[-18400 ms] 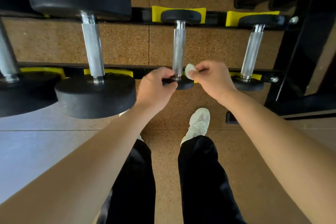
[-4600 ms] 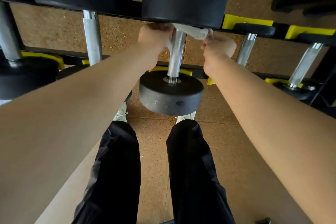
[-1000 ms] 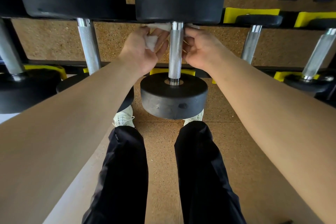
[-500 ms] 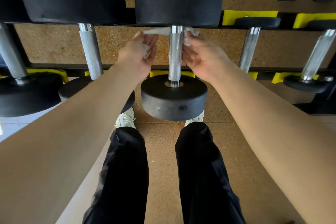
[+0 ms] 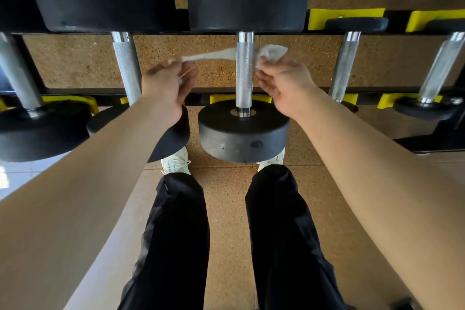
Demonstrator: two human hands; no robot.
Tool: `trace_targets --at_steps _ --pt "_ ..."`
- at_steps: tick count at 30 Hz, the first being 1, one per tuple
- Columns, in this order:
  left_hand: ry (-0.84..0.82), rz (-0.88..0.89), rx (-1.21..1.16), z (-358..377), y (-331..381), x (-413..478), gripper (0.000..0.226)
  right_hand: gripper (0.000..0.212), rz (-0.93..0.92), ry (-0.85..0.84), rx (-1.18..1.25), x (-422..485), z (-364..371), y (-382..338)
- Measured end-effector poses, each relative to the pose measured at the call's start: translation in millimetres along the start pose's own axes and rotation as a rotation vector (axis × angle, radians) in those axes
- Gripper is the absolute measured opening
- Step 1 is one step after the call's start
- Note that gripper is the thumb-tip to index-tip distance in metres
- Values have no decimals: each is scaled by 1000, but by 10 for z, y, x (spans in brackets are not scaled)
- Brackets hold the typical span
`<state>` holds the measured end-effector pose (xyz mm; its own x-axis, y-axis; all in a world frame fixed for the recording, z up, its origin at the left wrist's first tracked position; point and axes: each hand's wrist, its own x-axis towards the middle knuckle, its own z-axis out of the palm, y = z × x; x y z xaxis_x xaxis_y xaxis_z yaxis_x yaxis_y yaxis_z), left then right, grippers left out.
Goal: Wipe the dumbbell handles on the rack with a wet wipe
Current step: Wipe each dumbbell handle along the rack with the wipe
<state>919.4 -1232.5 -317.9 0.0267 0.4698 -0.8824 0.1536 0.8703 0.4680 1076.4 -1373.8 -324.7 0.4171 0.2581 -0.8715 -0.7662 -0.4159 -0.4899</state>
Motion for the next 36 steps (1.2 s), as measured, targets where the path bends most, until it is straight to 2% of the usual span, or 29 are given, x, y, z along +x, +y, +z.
trace_targets --at_steps 4,6,8,12,14,16,19,24,28,30,33,36 --pt "-118 70 476 -42 -130 -9 6 26 -6 91 112 -6 -329 26" --pt "-167 135 649 -15 -161 -42 3 21 -37 128 66 -4 -498 72" --pt "-134 184 729 -50 -141 -43 8 18 -64 121 -79 -5 -503 139" --pt "31 355 938 -274 19 3 12 20 -130 60 -563 -18 -260 291" --pt "13 416 1087 -322 51 -25 7 16 -145 59 -684 -40 -249 274" --pt "-113 363 1227 -268 21 -90 5 13 -130 94 -790 -49 -389 210" --pt "-308 230 1376 -162 -23 -197 10 23 -113 108 -1010 -74 -615 124" --pt "-247 228 1557 -258 166 -291 12 23 -146 -149 -1186 -157 -300 147" --pt "-218 173 1438 -283 206 -249 12 15 -138 -203 -1202 -218 -223 55" --pt "-242 181 1313 -201 139 -220 5 10 -125 -119 -1082 -196 -402 -41" --pt "-245 167 1162 -70 85 -204 8 18 -150 37 -813 -149 -617 -164" --pt "-259 195 831 -54 184 -249 10 8 -168 4 -703 -149 -449 -148"
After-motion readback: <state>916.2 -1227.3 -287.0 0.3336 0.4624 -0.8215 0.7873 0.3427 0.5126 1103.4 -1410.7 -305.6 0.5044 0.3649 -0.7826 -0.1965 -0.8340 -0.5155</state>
